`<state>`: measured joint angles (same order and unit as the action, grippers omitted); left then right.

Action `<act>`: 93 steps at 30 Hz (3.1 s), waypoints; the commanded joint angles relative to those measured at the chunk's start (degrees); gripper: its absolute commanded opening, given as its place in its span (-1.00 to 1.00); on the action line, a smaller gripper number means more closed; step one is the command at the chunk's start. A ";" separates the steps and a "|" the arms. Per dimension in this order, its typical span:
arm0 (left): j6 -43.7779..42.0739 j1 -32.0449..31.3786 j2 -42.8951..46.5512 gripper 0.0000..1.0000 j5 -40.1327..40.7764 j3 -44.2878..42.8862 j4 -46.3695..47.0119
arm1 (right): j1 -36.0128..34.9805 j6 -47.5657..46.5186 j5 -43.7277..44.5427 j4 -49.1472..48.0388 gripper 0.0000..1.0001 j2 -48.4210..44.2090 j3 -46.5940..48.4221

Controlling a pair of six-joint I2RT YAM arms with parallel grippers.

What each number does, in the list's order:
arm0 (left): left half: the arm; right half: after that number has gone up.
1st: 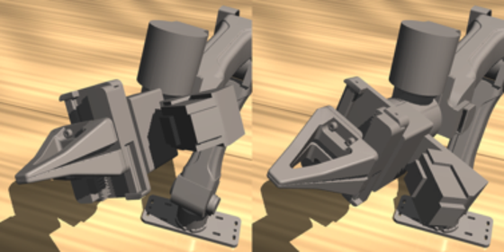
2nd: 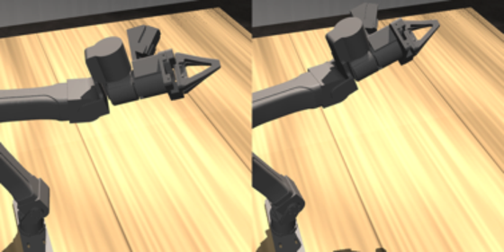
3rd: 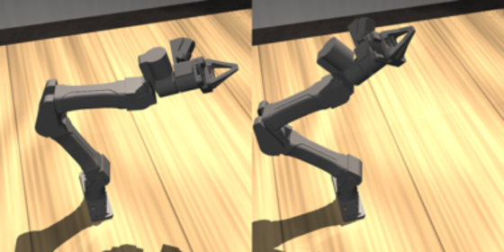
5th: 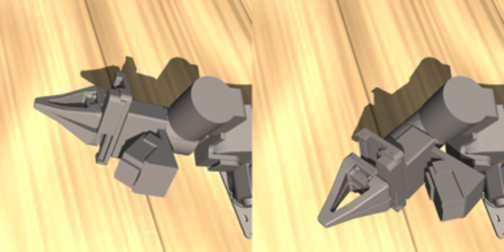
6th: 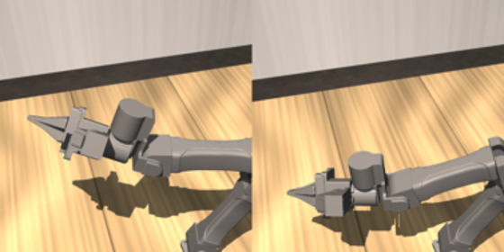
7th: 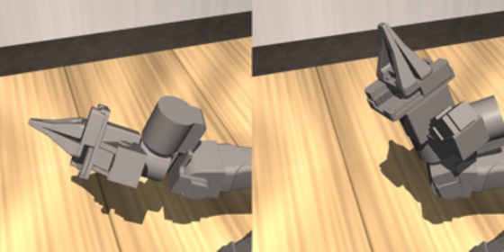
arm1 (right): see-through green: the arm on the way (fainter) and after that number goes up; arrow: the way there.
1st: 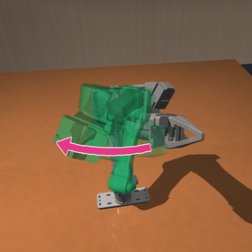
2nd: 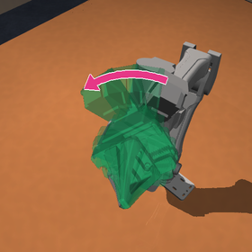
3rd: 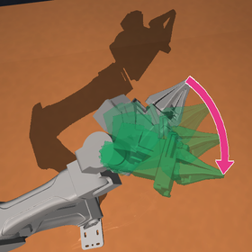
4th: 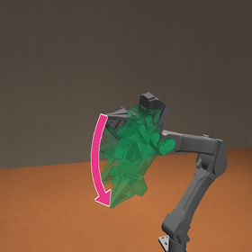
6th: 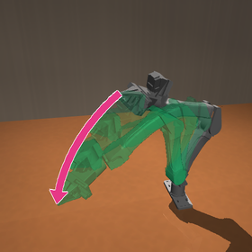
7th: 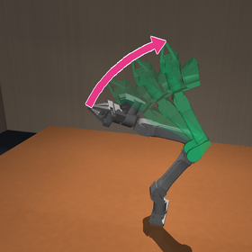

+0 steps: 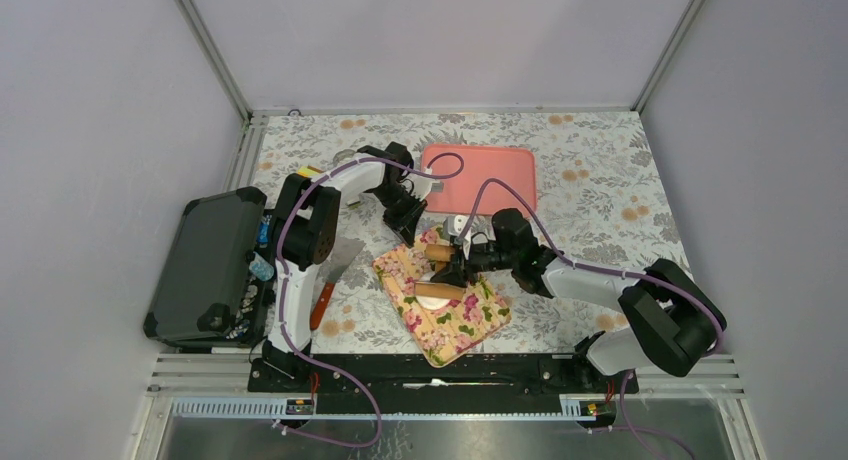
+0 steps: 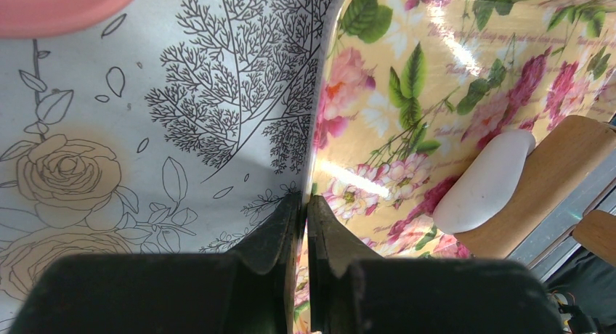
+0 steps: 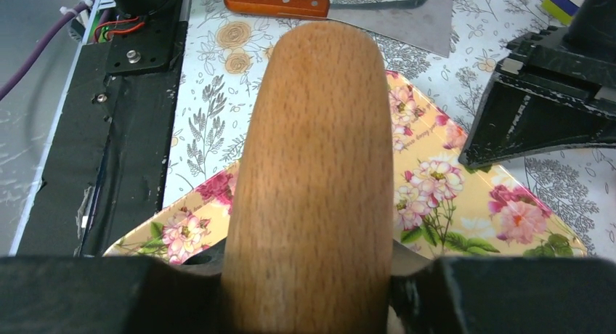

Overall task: Roll out the dumpling wrappers from the dough
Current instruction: Flatten out the dough on the work surface.

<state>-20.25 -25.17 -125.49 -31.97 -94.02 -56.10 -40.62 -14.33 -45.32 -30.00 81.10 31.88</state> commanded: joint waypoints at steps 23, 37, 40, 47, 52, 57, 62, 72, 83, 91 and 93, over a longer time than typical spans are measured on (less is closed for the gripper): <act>0.18 0.48 -1.97 -1.00 2.36 -0.46 2.04 | -1.12 -1.32 -7.14 14.14 -1.00 7.65 -4.24; 0.12 0.51 -1.87 -1.00 2.30 -0.38 2.04 | -1.20 -3.03 -9.51 16.05 -1.00 7.37 -3.47; 0.12 0.47 -1.94 -1.00 2.28 -0.38 2.08 | -1.18 -5.34 -8.94 20.18 -1.00 5.24 -0.37; 0.71 0.55 -1.99 -1.00 2.88 -0.40 2.10 | 1.11 3.58 -10.24 21.42 -1.00 -3.61 11.21; 3.30 0.56 -1.21 -1.00 4.81 1.20 4.30 | 2.54 19.25 -3.97 10.89 -1.00 -4.48 14.30; 7.76 0.57 0.68 -1.00 9.59 4.09 8.36 | 2.61 27.71 10.66 -0.51 -1.00 -2.40 10.25; 12.65 0.80 2.53 -1.00 12.61 8.70 11.65 | 2.56 28.38 19.41 -3.39 -1.00 0.96 7.67; 18.00 3.48 3.92 -1.00 12.62 11.16 14.75 | 2.17 23.23 21.54 3.10 -1.00 3.49 2.32; 19.37 5.78 3.71 -1.00 10.83 11.02 15.37 | -0.13 14.60 14.51 10.59 -1.00 3.83 -1.96; 19.57 5.92 4.19 -1.00 10.98 11.57 15.84 | -2.40 8.18 12.23 13.72 -1.00 4.50 -2.19; 19.71 5.92 4.20 -1.00 11.04 11.64 15.93 | -2.95 7.27 10.97 13.98 -1.00 4.68 -2.43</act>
<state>-0.75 -21.98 -119.87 -31.11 -83.92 -44.62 -41.10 -2.26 -30.28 -33.01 82.96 33.15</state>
